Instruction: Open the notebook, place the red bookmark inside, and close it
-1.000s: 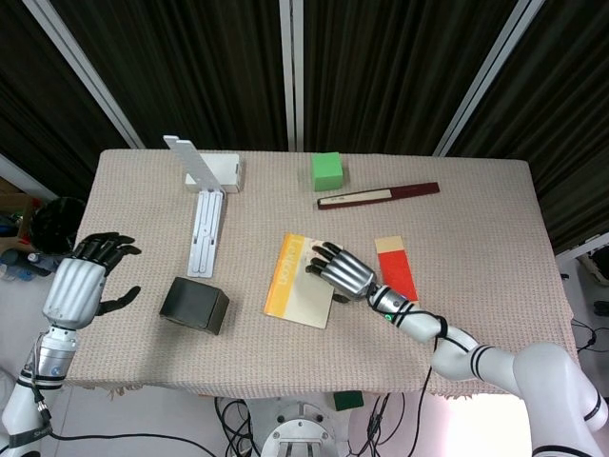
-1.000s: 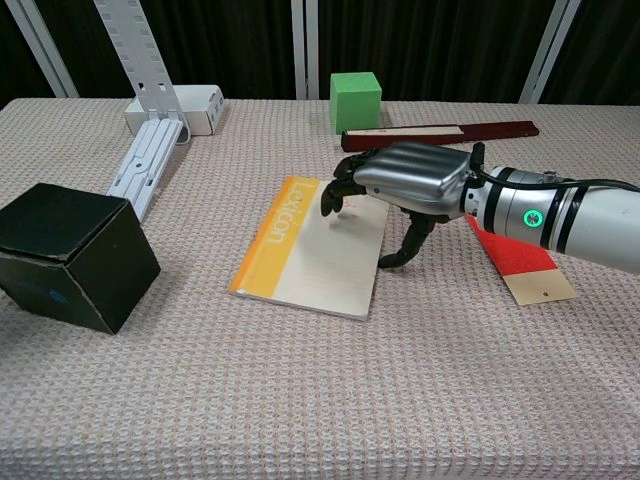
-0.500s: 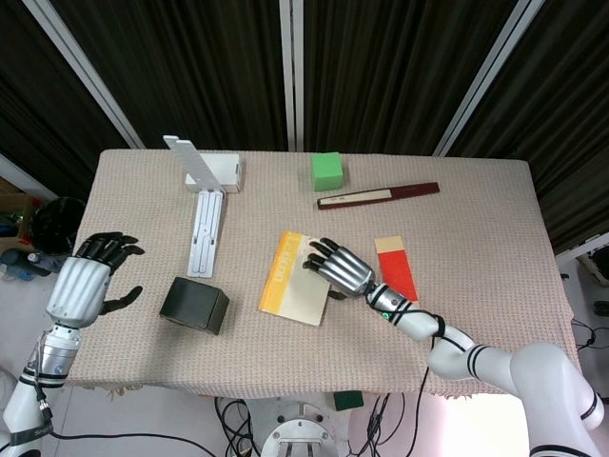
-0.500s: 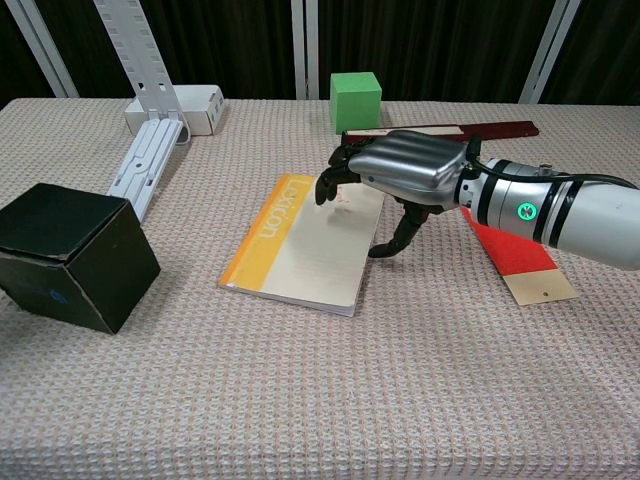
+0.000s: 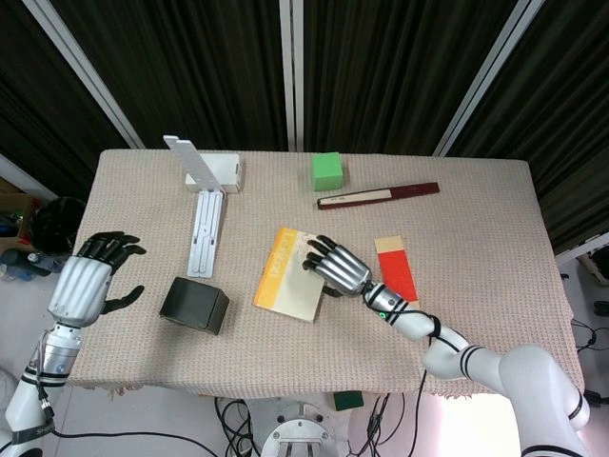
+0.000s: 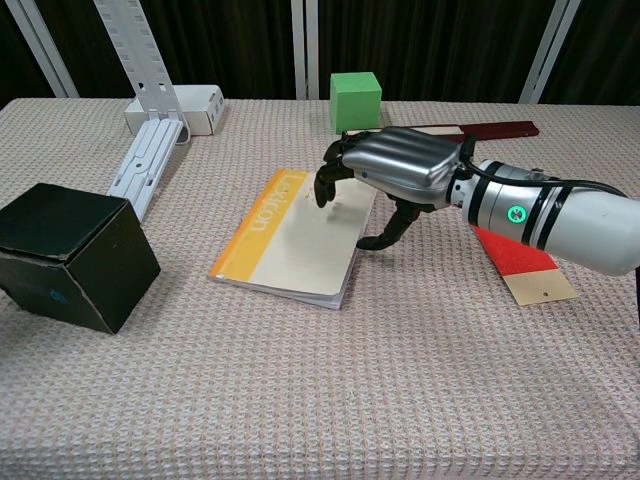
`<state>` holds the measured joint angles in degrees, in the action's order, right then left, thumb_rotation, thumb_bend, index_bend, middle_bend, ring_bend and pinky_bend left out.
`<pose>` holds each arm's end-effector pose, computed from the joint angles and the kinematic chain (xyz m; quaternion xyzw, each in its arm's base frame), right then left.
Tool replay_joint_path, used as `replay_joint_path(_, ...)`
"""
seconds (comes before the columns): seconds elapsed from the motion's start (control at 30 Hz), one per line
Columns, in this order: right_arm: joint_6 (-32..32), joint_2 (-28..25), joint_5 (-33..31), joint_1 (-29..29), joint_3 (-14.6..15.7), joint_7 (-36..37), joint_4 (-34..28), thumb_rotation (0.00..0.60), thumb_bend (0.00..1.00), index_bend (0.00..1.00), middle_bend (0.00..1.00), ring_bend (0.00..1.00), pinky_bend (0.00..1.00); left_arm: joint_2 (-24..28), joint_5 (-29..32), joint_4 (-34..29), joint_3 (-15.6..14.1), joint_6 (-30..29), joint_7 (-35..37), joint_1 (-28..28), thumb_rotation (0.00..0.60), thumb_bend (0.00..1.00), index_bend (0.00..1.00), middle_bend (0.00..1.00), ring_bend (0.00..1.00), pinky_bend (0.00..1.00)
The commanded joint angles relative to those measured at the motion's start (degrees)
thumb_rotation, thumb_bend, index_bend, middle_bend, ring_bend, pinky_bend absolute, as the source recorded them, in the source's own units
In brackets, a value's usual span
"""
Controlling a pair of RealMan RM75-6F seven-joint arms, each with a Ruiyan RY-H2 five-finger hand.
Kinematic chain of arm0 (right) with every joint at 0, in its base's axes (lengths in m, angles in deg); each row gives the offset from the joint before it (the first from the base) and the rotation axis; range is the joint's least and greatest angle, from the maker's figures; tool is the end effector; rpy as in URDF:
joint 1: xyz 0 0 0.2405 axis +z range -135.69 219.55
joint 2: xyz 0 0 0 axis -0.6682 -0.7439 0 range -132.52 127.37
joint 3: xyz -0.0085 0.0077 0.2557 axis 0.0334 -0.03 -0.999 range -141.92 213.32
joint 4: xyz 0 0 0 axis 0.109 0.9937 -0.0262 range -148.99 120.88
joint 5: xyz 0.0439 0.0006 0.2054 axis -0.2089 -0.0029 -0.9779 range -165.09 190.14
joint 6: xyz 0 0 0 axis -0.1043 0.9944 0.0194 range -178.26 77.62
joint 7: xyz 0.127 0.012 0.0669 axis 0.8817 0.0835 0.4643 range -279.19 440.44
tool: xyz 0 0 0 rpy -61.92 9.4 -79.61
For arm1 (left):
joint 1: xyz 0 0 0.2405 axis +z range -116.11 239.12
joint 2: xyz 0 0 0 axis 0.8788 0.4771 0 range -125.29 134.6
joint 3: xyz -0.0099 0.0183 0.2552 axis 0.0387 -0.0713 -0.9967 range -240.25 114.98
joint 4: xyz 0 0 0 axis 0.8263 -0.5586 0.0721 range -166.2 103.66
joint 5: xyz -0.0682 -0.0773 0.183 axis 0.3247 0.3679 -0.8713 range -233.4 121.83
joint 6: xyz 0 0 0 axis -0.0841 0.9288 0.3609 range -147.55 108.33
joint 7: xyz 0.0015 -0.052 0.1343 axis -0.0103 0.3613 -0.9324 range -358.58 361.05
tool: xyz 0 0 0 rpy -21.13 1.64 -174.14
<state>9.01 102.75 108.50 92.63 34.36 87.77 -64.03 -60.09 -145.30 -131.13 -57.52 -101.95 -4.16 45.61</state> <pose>-0.1251 -0.3556 -0.0873 0.8369 -0.2008 0.4180 0.2907 -0.2324 0.2350 0.1414 -0.6453 -0.3262 -0.4657 0.5101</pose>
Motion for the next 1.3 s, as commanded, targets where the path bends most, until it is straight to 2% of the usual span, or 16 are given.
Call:
replay_joint_path(0.03,3.54,3.72,1.98,-0.28,1.11,3.43,6.26,0.600,0.28,0.46,0.37,0.17,0.16,0.00,-0.02,0.01,0.01,0.01,0.06,-0.01,0.600,0.16,0.35,0.27,0.19,0.21)
replay_joint_path(0.2,7.25,8.13,3.57,-0.16,1.95,6.97,14.01,0.600,0.32,0.48,0.40,0.20,0.16,0.08,-0.17,-0.22,0.12,-0.43,0.51,0.15,0.600,0.16,0.35,0.27,0.19,0.21)
replay_joint_path(0.47,12.29,14.03,3.85,0.70,1.23,10.46,23.70,0.600,0.36,0.52,0.41,0.24,0.16,0.29,-0.40,-0.43,0.25,-1.14,1.61,0.45,0.600,0.16,0.36,0.27,0.19,0.21)
replay_joint_path(0.6,13.20,16.21,5.28,1.55,2.82,10.60,28.30,0.600,0.38,0.55,0.42,0.26,0.16,0.28,-0.60,-0.39,0.30,-1.40,2.24,0.53,0.600,0.16,0.36,0.27,0.19,0.21)
replay_joint_path(0.93,14.48,18.89,7.82,0.45,7.15,9.74,35.19,0.600,0.38,0.60,0.43,0.27,0.16,0.45,-1.08,-0.14,-0.04,-1.92,4.26,1.01,0.600,0.16,0.37,0.27,0.19,0.21)
replay_joint_path(1.13,14.98,19.79,7.90,0.26,8.03,9.10,37.52,0.600,0.49,0.74,0.46,0.31,0.16,0.61,-1.47,-0.21,0.03,-1.90,5.04,0.86,0.600,0.16,0.37,0.27,0.19,0.21)
replay_joint_path(1.3,15.59,19.18,7.91,-0.41,8.79,9.53,37.93,0.600,0.53,0.77,0.48,0.33,0.17,0.63,-1.63,-0.19,0.15,-2.01,5.58,0.80,0.600,0.16,0.37,0.27,0.19,0.21)
